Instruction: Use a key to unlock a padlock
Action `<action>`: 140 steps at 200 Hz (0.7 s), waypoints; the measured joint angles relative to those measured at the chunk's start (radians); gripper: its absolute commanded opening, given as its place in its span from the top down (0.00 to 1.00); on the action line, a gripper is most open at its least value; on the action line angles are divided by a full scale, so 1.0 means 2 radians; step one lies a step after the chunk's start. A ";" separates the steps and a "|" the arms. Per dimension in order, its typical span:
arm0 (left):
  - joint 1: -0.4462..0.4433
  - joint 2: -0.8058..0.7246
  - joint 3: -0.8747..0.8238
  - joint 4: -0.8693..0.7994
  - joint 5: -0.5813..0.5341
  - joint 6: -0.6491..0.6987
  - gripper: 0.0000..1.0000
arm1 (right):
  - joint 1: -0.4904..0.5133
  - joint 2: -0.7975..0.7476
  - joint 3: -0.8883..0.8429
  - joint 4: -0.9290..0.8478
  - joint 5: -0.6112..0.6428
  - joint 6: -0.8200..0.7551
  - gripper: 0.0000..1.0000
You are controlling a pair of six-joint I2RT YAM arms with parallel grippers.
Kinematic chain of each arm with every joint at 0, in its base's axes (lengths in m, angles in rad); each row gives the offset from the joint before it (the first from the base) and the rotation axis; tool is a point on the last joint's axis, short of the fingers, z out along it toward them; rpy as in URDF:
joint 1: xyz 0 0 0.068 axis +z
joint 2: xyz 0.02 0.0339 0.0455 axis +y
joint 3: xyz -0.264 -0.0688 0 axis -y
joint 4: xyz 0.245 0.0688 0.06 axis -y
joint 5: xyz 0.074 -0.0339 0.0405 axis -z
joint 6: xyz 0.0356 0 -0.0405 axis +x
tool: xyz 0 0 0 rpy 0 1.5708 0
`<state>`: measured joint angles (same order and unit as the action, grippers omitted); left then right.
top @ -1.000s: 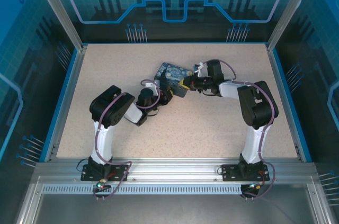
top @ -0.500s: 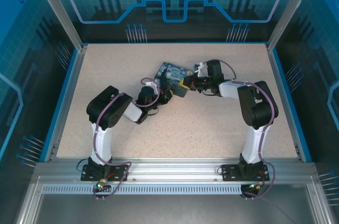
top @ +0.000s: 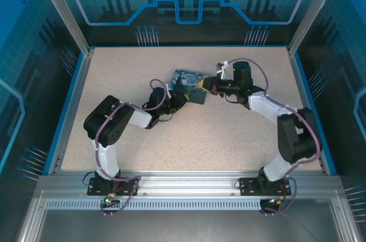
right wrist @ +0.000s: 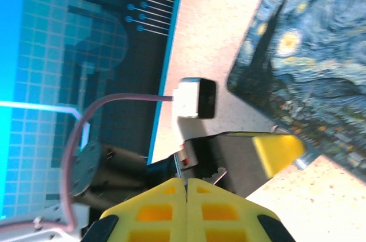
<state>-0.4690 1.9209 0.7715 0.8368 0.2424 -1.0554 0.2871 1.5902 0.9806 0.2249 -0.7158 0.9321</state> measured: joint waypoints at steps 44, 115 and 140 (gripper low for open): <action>0.002 0.000 0.000 0.055 0.022 -0.078 1.00 | 0.000 -0.068 -0.072 -0.004 0.000 0.001 1.00; 0.004 0.000 -0.005 0.146 0.035 -0.183 1.00 | -0.003 -0.083 -0.153 0.011 -0.013 0.008 1.00; 0.004 0.001 -0.008 0.167 0.035 -0.212 1.00 | -0.003 -0.082 -0.157 0.036 -0.015 0.019 1.00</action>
<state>-0.4606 1.9224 0.7563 1.1698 0.3126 -1.4803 0.2802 1.4265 0.6662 0.2962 -0.7456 0.9707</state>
